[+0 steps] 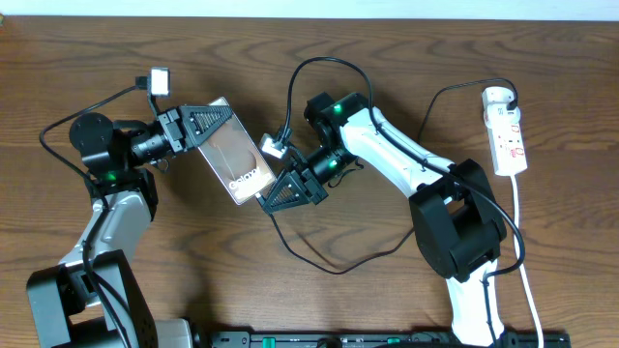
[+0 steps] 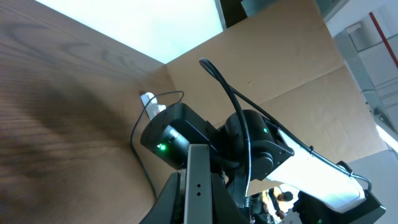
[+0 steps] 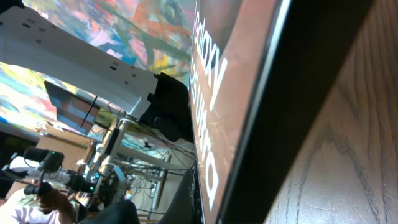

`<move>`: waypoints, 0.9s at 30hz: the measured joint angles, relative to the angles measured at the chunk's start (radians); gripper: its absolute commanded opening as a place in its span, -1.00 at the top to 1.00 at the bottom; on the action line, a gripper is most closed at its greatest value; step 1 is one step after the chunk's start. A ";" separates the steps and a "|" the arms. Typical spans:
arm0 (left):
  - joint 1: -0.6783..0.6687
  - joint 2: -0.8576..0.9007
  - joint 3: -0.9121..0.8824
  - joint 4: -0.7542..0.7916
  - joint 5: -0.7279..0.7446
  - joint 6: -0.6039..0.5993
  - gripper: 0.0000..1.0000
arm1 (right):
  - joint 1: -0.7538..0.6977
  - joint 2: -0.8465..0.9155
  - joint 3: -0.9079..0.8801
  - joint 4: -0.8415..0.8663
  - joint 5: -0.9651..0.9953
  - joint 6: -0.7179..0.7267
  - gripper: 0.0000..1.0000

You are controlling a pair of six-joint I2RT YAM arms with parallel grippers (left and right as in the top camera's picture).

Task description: Plug charger to phone and switch on socket

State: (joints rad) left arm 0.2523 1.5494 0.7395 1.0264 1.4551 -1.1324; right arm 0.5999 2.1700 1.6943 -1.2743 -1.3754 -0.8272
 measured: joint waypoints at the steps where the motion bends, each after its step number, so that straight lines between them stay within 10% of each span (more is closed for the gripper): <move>1: 0.000 0.000 0.000 0.000 0.002 0.004 0.86 | 0.000 0.000 0.000 0.000 0.000 0.000 0.98; 27: 0.002 0.000 0.000 0.010 0.031 0.008 0.86 | 0.000 0.000 0.000 0.012 0.006 0.000 0.98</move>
State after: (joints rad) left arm 0.2543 1.5494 0.7395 1.0359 1.4860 -1.1248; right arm 0.6003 2.1700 1.6943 -1.2621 -1.3697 -0.8272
